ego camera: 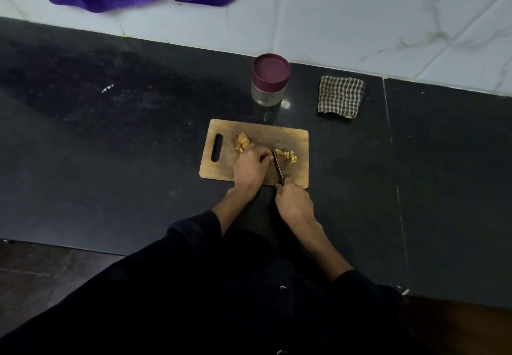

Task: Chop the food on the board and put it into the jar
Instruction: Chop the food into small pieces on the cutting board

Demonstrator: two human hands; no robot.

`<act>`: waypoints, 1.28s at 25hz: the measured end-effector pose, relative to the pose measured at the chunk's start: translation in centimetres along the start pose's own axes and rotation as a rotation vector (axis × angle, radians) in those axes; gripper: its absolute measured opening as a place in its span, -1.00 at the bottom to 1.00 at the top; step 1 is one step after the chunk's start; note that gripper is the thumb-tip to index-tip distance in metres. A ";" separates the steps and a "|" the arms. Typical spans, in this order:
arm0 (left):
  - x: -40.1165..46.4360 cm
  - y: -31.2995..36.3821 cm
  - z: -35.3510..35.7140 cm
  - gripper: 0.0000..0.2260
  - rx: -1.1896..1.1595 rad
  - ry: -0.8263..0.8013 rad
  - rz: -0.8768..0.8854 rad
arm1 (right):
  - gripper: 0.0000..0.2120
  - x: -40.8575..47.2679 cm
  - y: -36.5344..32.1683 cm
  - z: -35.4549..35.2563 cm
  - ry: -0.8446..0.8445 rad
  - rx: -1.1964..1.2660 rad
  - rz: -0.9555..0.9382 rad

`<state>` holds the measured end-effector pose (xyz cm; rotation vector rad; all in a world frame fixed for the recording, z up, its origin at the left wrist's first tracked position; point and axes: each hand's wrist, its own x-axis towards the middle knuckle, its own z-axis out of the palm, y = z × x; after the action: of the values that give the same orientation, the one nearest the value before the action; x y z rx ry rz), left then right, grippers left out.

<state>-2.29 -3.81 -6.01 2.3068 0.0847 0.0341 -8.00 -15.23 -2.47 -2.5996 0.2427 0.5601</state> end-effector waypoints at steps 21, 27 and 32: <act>0.3 -0.3 0.1 -0.68 0.031 -0.055 -0.009 | -0.74 0.3 0.8 -0.7 -0.045 0.102 0.028; 0.0 -0.6 -0.1 -0.87 0.017 -0.053 0.006 | -0.74 0.6 0.8 -0.5 -0.034 0.023 -0.040; -0.2 0.1 0.2 -0.85 0.107 -0.036 -0.025 | -0.74 1.0 0.9 -0.7 -0.023 -0.024 -0.044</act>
<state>-2.52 -4.09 -6.07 2.4118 0.0991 -0.0249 -7.13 -16.39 -2.71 -2.6137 0.1716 0.5806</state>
